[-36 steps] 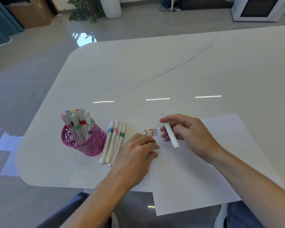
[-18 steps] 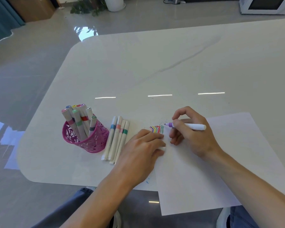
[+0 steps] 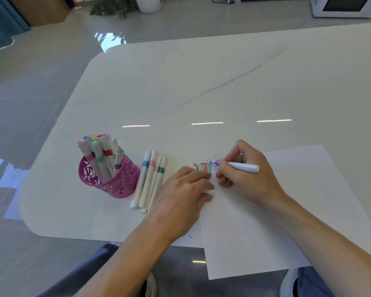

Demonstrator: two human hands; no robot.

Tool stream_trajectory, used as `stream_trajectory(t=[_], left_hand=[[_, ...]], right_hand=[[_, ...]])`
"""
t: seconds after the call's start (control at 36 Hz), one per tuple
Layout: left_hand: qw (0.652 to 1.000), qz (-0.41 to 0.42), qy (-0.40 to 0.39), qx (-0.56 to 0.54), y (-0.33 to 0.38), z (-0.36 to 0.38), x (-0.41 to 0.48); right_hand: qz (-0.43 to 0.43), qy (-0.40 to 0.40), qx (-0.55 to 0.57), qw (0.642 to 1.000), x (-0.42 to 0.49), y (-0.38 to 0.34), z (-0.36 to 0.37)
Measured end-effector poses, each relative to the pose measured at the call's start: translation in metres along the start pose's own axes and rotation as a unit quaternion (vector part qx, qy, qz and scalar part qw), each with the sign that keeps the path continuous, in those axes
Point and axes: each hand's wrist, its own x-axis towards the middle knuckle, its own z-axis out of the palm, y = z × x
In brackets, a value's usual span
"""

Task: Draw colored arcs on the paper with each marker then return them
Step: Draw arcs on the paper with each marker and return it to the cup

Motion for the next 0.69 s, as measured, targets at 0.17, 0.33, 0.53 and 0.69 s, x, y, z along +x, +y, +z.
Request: stream_trajectory(t=[0.17, 0.33, 0.53, 0.69], left_hand=[[1.000, 0.000, 0.000, 0.007, 0.0010, -0.0002, -0.0003], [1.000, -0.004, 0.003, 0.007, 0.0015, -0.0001, -0.0004], [1.000, -0.007, 0.003, 0.010, 0.0007, 0.0010, -0.0003], [1.000, -0.009, 0.005, 0.011, 0.0007, 0.0018, -0.0001]], right_hand=[[0.004, 0.007, 0.003, 1.000, 0.0008, 0.0011, 0.0001], [0.005, 0.020, -0.003, 1.000, 0.0000, 0.0017, -0.0006], [0.004, 0.018, -0.001, 1.000, -0.0002, 0.0011, -0.0004], [0.007, 0.011, 0.002, 1.000, -0.0005, -0.0007, 0.0003]])
